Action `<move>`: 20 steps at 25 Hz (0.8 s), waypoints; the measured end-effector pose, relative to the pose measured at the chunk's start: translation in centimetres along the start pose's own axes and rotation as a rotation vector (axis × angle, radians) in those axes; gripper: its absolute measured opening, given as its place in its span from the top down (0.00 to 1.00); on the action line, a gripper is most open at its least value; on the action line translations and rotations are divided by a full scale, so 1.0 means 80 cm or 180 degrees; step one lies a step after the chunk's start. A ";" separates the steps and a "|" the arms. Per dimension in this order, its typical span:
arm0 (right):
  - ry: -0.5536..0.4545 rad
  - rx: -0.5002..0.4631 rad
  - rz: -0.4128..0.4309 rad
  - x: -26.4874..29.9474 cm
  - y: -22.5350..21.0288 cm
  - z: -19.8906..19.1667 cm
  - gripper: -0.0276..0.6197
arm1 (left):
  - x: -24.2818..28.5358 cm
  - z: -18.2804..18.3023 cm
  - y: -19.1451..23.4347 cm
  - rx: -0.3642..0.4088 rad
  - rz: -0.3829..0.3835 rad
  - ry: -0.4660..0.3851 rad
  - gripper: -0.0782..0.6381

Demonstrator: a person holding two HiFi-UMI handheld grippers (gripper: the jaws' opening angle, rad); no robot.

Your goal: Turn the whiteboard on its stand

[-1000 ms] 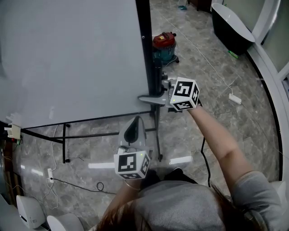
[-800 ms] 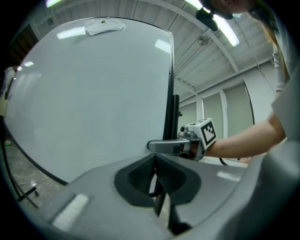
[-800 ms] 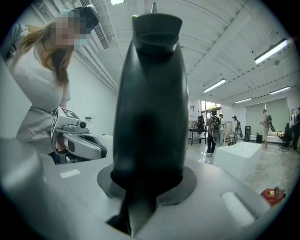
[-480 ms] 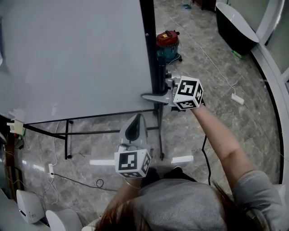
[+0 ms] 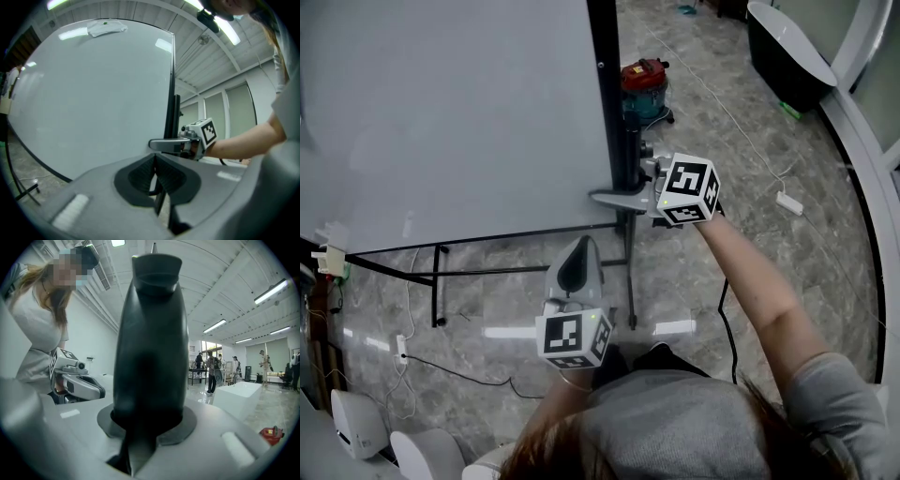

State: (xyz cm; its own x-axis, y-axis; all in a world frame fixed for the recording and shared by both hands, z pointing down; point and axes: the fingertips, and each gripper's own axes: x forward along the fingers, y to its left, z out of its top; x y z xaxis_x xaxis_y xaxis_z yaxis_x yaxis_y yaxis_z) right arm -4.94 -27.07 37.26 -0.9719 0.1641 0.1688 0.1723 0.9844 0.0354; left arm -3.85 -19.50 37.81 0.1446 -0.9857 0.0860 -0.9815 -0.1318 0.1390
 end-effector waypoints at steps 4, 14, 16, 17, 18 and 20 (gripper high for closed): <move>0.0009 -0.0001 0.0019 -0.009 0.003 0.000 0.80 | -0.001 0.000 -0.007 -0.0016 0.0046 0.0001 0.90; 0.0022 -0.0003 0.0033 -0.024 0.012 -0.002 0.80 | -0.008 -0.001 -0.021 -0.0010 0.0156 -0.0031 0.90; 0.0024 -0.0004 0.0038 -0.028 0.015 -0.002 0.80 | -0.009 -0.001 -0.028 -0.0002 0.0169 -0.0038 0.90; 0.0026 -0.0004 0.0042 -0.029 0.016 -0.001 0.80 | -0.011 0.000 -0.030 -0.0007 0.0178 -0.0036 0.90; 0.0028 -0.0003 0.0045 -0.030 0.017 0.000 0.80 | -0.012 0.000 -0.031 -0.0014 0.0185 -0.0032 0.90; 0.0029 -0.0002 0.0045 -0.035 0.019 0.000 0.80 | -0.015 -0.001 -0.037 -0.0021 0.0199 -0.0030 0.90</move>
State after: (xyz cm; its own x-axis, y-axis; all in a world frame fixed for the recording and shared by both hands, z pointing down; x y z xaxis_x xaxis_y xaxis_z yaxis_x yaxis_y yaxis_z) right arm -1.96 -26.00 36.87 -0.9679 0.1774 0.1783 0.1861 0.9820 0.0335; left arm -1.11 -17.92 37.40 0.0819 -0.9930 0.0854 -0.9877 -0.0694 0.1403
